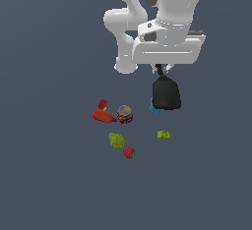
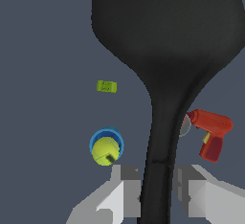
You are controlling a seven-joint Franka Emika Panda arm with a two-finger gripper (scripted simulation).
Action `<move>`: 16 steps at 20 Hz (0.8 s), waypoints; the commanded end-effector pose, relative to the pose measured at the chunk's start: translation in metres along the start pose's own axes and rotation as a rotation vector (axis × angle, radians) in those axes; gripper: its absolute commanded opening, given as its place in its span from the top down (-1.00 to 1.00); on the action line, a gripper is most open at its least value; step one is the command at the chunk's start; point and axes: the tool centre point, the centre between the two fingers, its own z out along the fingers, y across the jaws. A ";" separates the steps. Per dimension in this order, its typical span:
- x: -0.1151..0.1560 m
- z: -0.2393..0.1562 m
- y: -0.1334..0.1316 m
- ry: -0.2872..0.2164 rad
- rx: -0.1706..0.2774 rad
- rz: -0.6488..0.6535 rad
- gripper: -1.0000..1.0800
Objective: Pick up a designated object from a clutter of objects.
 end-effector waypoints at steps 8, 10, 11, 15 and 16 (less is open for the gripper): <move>-0.042 -0.065 -0.055 0.001 0.002 0.000 1.00; -0.047 -0.075 -0.062 0.001 0.002 0.000 1.00; -0.050 -0.078 -0.066 0.001 0.002 0.000 1.00; -0.055 -0.089 -0.075 0.001 0.004 0.001 1.00; -0.056 -0.091 -0.076 0.001 0.004 0.001 1.00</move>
